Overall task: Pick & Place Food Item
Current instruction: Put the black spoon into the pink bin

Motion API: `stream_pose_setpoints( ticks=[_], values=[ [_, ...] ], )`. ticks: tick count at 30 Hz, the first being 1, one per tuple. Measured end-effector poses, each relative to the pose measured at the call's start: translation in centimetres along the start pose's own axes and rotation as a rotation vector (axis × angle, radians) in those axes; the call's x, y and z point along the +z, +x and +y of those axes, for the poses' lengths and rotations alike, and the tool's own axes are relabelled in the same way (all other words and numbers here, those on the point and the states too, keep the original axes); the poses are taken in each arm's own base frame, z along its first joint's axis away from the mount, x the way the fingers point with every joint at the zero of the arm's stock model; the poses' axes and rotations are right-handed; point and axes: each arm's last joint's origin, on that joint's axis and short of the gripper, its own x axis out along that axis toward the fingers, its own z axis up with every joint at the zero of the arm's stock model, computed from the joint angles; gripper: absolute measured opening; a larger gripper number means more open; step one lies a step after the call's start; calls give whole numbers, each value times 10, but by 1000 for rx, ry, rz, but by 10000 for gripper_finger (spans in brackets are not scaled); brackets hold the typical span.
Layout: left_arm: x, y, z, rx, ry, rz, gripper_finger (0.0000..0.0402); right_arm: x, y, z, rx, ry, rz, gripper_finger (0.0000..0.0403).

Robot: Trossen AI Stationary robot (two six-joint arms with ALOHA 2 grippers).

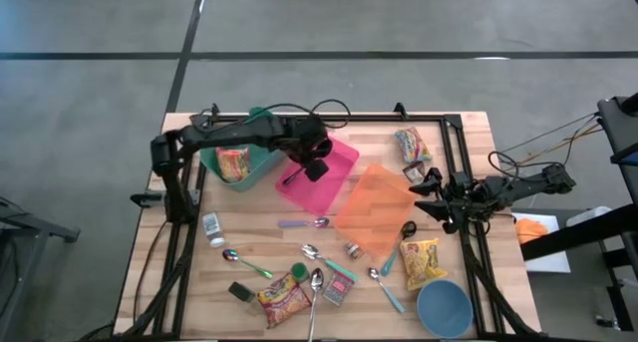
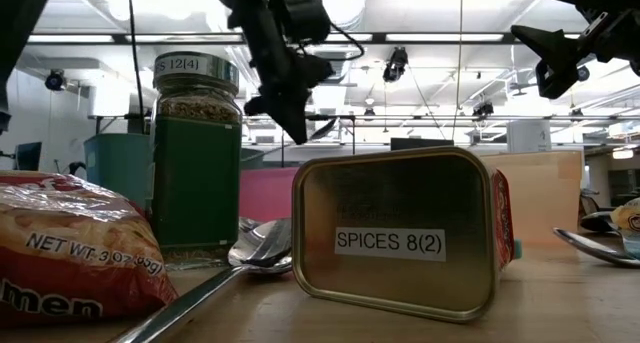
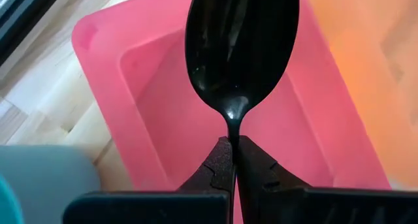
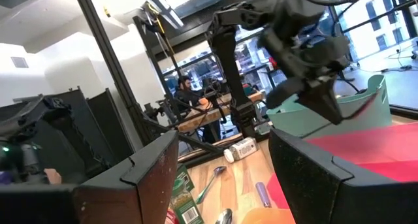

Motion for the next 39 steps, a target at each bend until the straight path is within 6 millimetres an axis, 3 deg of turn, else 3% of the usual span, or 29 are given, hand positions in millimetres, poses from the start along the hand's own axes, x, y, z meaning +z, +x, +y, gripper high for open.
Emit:
stream_pose_setpoints(
  ticks=[8, 27, 39],
  values=[
    [4, 28, 19, 32, -103, 59, 0, 0, 0, 0, -3, 0, -1, 235],
    [-7, 80, 14, 85, -90, 186, 0, 0, 0, 0, -2, 0, -1, 235],
    [-8, 85, 15, 95, -89, 194, 0, 0, 0, 0, -2, 0, 0, 235]
  ],
)
